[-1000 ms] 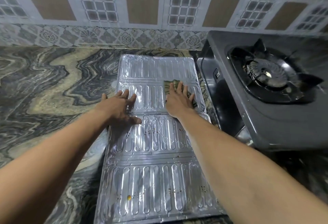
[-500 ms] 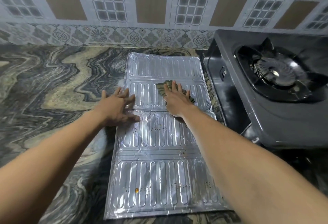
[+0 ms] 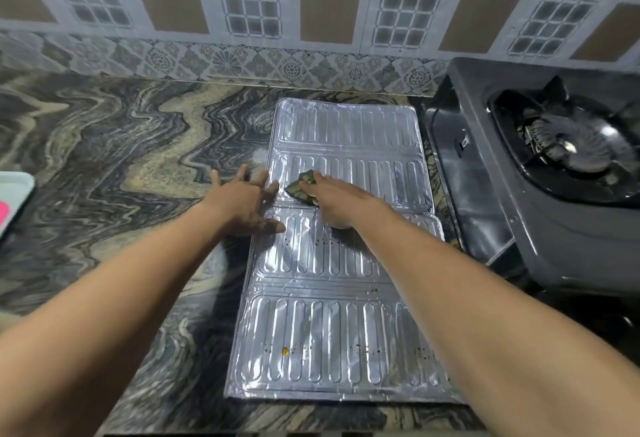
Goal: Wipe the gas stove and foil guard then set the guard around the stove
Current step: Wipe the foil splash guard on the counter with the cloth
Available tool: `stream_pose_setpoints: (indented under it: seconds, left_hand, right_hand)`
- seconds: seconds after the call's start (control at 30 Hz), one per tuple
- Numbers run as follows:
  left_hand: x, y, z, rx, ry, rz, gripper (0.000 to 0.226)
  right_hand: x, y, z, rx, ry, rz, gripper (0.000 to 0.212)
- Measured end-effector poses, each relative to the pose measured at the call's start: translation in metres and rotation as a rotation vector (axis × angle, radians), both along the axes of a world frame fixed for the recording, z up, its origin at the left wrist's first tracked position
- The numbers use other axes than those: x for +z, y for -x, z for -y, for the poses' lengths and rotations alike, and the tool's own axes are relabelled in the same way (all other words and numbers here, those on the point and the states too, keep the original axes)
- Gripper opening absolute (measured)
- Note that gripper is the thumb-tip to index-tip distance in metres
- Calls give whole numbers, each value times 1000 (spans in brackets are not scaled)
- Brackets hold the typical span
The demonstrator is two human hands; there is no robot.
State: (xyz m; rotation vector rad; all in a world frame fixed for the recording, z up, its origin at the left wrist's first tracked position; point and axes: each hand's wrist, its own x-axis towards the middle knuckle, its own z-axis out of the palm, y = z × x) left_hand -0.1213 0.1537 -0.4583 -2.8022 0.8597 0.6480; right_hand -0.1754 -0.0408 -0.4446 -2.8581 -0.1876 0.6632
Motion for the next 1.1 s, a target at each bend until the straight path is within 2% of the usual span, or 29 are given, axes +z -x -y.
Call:
stream_pose_setpoints:
  seconds: [0.1, 0.23, 0.43, 0.63, 0.77, 1.1]
  left_hand:
    - [2, 0, 0, 23, 6, -31, 95]
    - [3, -6, -1, 49, 19, -97, 80]
    - [3, -6, -5, 19, -8, -79, 79]
    - [2, -5, -7, 5, -24, -60, 81]
    - [3, -2, -5, 3, -29, -55, 81]
    - [4, 9, -4, 5, -82, -26, 78]
  right_hand:
    - [-4, 14, -12, 30, 8, 10, 78]
    - [-18, 31, -23, -21, 6, 31, 88]
    - [-29, 45, -30, -38, 7, 101, 88]
    - [-39, 72, -27, -115, -28, 104, 76]
    - [-40, 82, -15, -191, -37, 86, 78]
    - [-40, 80, -3, -212, -37, 80, 80]
